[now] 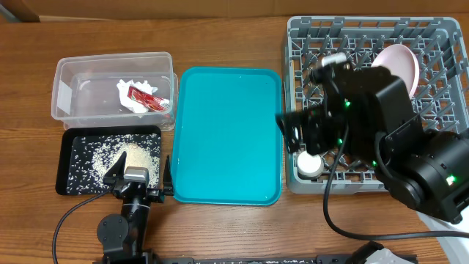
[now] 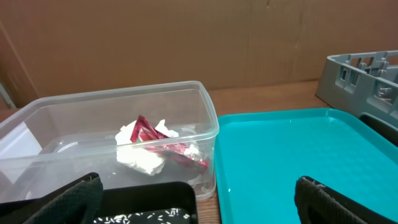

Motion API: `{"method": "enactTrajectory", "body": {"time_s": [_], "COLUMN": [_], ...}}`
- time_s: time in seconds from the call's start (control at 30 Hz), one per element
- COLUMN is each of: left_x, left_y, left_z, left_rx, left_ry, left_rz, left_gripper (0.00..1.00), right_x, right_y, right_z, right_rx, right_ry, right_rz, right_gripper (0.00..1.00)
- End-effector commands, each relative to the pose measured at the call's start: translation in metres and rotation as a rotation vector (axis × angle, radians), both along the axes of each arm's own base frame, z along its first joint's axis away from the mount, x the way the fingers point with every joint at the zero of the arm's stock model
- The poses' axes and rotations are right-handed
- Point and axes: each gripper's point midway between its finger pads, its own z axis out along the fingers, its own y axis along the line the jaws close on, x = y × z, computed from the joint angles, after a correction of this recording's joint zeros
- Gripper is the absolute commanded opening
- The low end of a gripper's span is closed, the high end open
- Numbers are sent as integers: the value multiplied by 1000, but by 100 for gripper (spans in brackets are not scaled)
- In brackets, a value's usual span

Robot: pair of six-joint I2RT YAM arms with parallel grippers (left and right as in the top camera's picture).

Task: Sort waste into correct bins and load items into the dishwasher

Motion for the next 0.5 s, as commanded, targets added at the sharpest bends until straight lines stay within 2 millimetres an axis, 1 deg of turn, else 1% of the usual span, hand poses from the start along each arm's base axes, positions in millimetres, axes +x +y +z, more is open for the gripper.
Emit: {"method": "enactTrajectory", "body": {"time_s": [0.0,0.1,0.17,0.2,0.3,0.37,0.4,0.47], "left_x": [0,0,0,0,0,0,0,0], "left_y": [0,0,0,0,0,0,0,0], "left_z": [0,0,0,0,0,0,0,0], "left_rx": [8,8,8,8,8,8,8,8], "left_ry": [-6,-6,-6,-6,-6,-6,-6,-6], "left_rz": [-2,-2,-2,-2,-2,-2,-2,-2], "left_gripper": [100,100,100,100,100,100,100,100], "right_x": [-16,-31,-34,-33,-33,-38,-41,-48], "right_y": [-22,-47,-63,-68,-70,-72,-74,-81], "right_z": [2,9,20,27,62,80,83,80], "right_rx": [-21,-33,-40,-39,-17,18,35,63], "right_ry": [10,-11,-75,-121,-331,-449,-486,-521], "right_rz": [-37,-88,-140,-152,-74,-31,-24,-35], "right_gripper": [100,100,100,100,100,100,100,100]}}
